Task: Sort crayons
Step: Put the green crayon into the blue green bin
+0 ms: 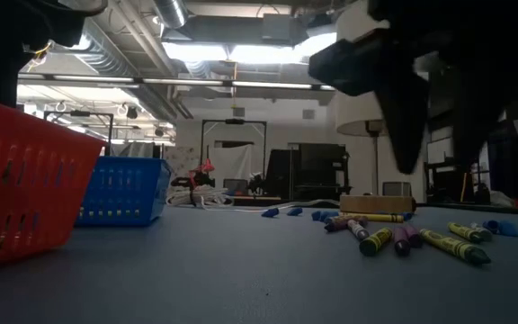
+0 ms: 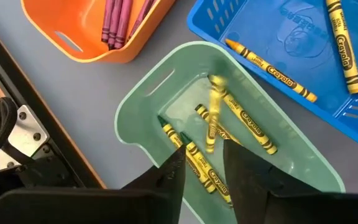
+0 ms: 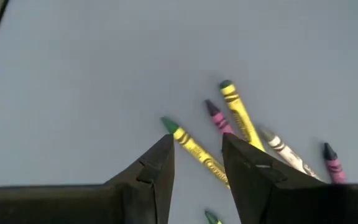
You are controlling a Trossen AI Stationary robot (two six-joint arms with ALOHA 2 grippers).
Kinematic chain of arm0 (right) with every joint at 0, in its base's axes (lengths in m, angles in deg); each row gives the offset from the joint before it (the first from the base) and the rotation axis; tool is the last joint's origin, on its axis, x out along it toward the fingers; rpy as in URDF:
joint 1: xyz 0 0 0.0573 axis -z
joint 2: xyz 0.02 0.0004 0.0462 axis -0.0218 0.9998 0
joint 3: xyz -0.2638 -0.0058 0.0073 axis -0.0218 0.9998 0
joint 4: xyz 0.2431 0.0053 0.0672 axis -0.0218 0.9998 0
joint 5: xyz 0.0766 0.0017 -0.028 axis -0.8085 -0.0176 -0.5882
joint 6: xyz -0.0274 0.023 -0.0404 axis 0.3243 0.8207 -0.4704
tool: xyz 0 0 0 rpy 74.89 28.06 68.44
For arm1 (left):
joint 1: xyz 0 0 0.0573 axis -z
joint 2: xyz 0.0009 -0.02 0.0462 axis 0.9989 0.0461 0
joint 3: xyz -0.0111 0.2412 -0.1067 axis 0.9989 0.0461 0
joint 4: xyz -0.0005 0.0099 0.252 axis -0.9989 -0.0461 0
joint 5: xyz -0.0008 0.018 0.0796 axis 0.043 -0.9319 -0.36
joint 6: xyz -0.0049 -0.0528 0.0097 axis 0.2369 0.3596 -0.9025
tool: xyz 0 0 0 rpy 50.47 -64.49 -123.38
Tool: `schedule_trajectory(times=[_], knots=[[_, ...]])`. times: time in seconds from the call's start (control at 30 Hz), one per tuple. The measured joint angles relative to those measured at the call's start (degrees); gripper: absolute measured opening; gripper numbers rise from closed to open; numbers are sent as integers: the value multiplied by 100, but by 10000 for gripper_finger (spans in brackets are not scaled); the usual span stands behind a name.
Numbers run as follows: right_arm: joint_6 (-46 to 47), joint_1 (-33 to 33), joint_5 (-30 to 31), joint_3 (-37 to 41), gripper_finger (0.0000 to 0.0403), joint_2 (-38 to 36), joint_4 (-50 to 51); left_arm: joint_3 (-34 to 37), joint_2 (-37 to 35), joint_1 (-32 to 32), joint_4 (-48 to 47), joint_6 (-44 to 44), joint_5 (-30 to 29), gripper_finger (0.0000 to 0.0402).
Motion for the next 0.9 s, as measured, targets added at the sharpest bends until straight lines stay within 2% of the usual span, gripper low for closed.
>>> schedule_trajectory(times=[0.2,0.43,0.73,0.9], knots=[[-612,-240,12,88,133,0,-125,0,0,0,26,2,-14,112],[-1454,-192,115,596,133,7,-409,0,2,2,217,20,-36,113],[-1498,-137,156,1030,132,9,-881,0,0,2,301,24,-45,112],[-1498,-137,156,1101,102,7,-944,0,1,2,318,-7,-51,112]])
